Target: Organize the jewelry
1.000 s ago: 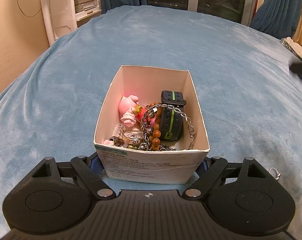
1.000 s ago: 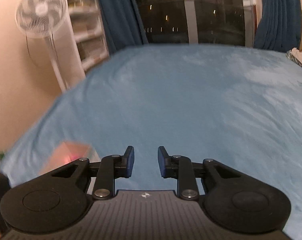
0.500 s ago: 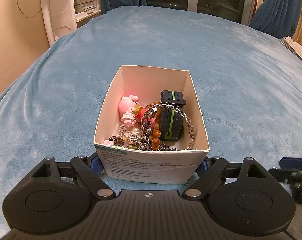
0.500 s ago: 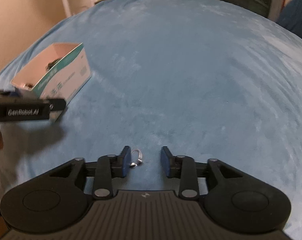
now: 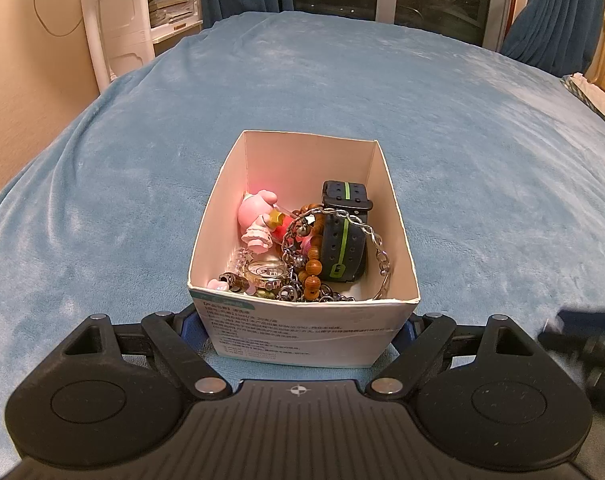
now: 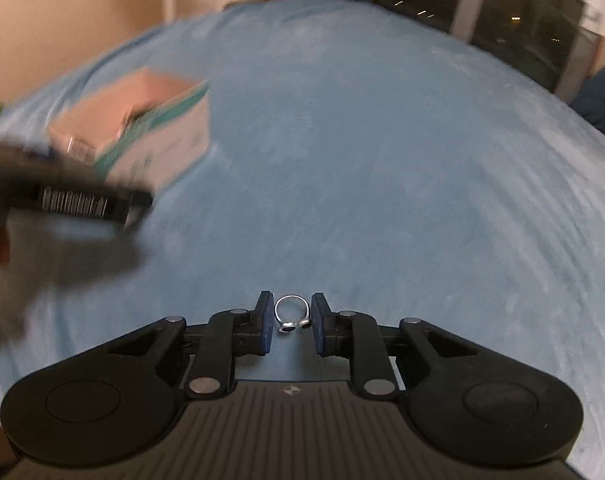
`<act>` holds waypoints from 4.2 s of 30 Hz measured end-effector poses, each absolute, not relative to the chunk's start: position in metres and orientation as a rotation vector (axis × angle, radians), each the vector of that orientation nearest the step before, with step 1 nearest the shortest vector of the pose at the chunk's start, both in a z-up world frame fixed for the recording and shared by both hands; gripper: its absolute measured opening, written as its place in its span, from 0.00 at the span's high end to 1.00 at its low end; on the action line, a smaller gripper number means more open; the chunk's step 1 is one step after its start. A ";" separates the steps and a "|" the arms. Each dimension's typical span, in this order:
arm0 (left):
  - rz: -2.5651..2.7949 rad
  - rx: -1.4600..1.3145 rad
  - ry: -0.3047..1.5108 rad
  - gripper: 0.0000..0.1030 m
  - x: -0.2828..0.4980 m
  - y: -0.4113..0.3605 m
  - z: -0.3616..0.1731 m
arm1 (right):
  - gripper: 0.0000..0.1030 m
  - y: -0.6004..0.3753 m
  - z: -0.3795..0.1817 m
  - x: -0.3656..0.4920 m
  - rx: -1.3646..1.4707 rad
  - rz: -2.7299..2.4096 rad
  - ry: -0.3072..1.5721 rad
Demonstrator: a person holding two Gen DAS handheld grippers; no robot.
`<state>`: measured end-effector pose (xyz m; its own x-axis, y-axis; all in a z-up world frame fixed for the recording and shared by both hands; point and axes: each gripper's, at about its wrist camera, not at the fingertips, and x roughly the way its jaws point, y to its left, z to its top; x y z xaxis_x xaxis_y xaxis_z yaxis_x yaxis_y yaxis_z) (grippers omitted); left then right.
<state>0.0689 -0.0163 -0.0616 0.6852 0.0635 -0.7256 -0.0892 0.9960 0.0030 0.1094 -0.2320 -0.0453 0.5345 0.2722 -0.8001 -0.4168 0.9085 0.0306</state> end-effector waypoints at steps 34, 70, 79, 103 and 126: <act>0.085 -0.033 0.812 0.43 0.069 -0.015 -0.062 | 0.00 -0.160 0.076 0.132 0.195 0.565 0.543; 0.089 -0.023 0.811 0.40 0.069 -0.016 -0.056 | 0.00 -0.171 0.070 0.140 0.250 0.488 0.577; 0.057 0.016 0.740 0.23 0.025 -0.013 -0.011 | 0.00 -0.200 0.069 0.095 0.277 0.218 0.603; 0.104 0.069 0.770 0.23 -0.006 0.035 -0.003 | 0.00 -0.161 -0.018 0.081 0.114 0.068 0.929; 0.105 0.011 0.776 0.23 -0.003 0.039 -0.003 | 0.00 -0.162 -0.017 0.083 0.087 0.079 0.909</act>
<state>-0.0033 0.0386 -0.0030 0.7086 0.0991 -0.6986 -0.0907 0.9947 0.0491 0.0826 -0.1624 -0.0169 0.6118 0.1050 -0.7840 -0.0314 0.9936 0.1086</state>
